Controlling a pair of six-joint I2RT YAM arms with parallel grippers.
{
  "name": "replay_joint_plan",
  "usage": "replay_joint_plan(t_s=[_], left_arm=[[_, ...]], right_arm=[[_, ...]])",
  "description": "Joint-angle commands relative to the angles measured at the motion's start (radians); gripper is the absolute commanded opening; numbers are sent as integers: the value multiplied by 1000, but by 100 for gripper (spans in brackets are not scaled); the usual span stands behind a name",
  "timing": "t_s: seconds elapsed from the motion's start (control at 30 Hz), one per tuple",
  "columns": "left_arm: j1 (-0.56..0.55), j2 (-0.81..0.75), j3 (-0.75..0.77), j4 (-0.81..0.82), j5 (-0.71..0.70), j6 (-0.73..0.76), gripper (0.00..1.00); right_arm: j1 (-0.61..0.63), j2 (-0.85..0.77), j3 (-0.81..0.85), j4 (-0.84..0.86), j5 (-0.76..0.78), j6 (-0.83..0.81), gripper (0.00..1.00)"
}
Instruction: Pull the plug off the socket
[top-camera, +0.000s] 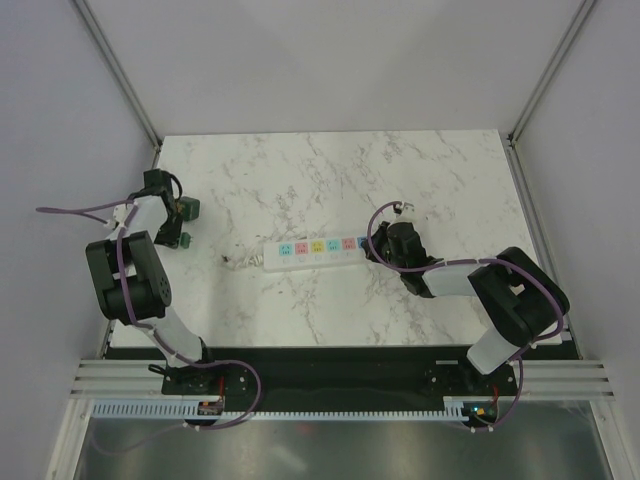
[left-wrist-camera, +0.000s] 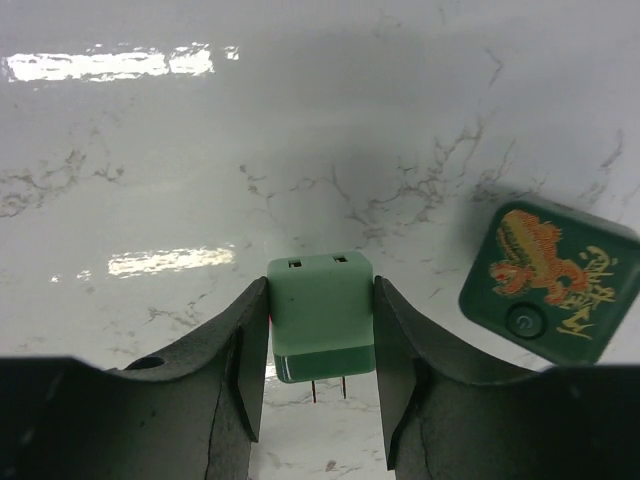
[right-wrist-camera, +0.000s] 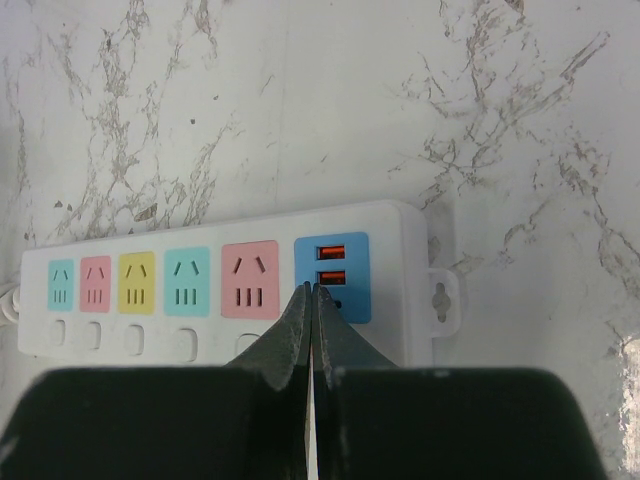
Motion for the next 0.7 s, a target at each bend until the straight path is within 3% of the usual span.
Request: replay_joint_plan(t_s=[0.0, 0.33, 0.67], left_arm=[[4, 28, 89, 3, -102, 4, 2], [4, 94, 126, 35, -119, 112, 3], [4, 112, 83, 90, -110, 118, 28]], right_arm=[[8, 34, -25, -99, -33, -19, 0], [11, 31, -30, -85, -41, -18, 0], [6, 30, -36, -73, -47, -18, 0]])
